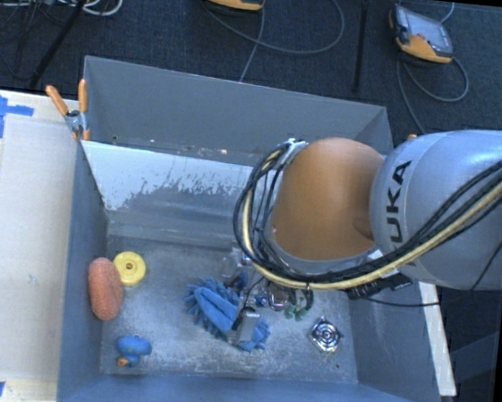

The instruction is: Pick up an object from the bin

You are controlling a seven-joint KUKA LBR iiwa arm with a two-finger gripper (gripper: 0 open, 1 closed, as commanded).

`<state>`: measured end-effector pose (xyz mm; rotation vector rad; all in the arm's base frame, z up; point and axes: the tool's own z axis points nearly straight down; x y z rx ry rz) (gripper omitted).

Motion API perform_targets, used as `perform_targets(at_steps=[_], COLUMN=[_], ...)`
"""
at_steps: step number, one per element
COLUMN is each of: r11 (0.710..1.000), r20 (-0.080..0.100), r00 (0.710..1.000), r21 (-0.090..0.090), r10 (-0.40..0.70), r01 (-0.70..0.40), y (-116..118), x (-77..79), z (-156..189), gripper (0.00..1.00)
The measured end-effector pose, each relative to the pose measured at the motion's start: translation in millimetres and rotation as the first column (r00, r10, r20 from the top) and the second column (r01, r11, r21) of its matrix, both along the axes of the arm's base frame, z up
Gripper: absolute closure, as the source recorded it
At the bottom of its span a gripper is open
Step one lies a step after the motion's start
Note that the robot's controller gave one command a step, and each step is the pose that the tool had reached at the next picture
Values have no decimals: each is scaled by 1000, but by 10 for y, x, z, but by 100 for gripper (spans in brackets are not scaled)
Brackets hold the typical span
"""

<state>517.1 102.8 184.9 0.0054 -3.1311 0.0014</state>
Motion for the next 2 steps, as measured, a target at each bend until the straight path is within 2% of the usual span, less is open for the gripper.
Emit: perform_targets(at_steps=[1, 2], r11=[1000, 997], r20=[8, 13], r00=[1000, 997], r21=[1, 2], r10=[-3, -81], r01=[3, 81], y=[-5, -28], x=[16, 60], z=[44, -171], gripper=[0, 0])
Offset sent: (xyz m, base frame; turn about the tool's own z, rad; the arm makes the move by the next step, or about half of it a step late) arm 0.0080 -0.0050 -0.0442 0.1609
